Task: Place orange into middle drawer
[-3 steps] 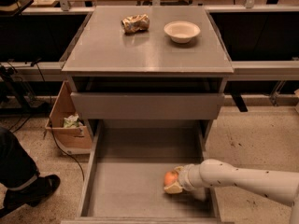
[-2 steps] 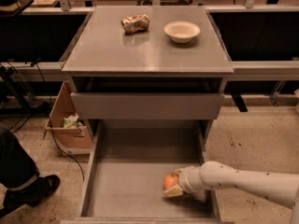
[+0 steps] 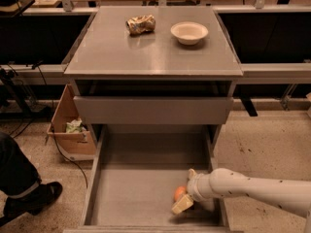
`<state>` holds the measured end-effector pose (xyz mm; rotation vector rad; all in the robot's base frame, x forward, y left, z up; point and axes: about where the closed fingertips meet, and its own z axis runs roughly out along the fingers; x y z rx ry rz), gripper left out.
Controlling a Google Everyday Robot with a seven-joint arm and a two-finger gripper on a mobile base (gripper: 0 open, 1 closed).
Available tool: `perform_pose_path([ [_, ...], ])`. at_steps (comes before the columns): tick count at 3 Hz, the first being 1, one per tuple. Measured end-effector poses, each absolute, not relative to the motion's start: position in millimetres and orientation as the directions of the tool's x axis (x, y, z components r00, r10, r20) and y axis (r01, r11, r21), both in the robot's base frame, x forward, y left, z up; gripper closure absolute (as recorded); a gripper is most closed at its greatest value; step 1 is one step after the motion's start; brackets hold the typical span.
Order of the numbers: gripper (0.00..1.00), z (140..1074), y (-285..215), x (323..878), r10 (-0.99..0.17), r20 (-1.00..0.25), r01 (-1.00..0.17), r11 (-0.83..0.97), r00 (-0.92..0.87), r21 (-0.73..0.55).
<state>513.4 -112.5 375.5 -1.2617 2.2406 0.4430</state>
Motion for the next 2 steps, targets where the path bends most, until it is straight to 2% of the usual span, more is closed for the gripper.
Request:
perform_pose_path([
  [2, 0.00, 473, -139, 531, -0.679, -0.585, -0.859, 0.509, -0.442, 0.058],
])
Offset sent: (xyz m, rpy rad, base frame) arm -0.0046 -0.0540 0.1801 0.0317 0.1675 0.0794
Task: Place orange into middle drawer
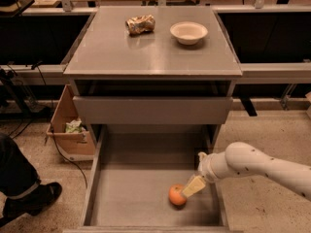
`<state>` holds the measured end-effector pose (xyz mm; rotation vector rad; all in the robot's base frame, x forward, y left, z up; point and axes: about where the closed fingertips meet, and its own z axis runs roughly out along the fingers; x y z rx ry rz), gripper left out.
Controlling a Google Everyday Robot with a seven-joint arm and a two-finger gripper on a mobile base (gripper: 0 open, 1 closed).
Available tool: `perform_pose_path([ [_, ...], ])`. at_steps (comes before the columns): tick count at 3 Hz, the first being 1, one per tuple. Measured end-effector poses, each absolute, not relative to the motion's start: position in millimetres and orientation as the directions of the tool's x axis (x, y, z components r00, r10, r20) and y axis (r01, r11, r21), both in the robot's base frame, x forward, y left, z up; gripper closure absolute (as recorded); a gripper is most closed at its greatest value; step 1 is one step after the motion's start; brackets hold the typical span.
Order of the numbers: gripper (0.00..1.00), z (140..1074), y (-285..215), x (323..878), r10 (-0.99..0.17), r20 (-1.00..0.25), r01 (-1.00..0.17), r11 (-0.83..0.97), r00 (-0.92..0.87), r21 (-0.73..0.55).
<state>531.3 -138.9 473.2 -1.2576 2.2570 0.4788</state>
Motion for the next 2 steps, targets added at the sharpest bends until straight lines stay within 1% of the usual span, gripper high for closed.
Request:
perform_pose_path([
  [1, 0.00, 550, -160, 538, -0.663, -0.622, -0.870, 0.489, -0.416, 0.061],
  [2, 0.00, 618, -187, 509, -0.675, -0.609, -0.883, 0.459, -0.416, 0.095],
])
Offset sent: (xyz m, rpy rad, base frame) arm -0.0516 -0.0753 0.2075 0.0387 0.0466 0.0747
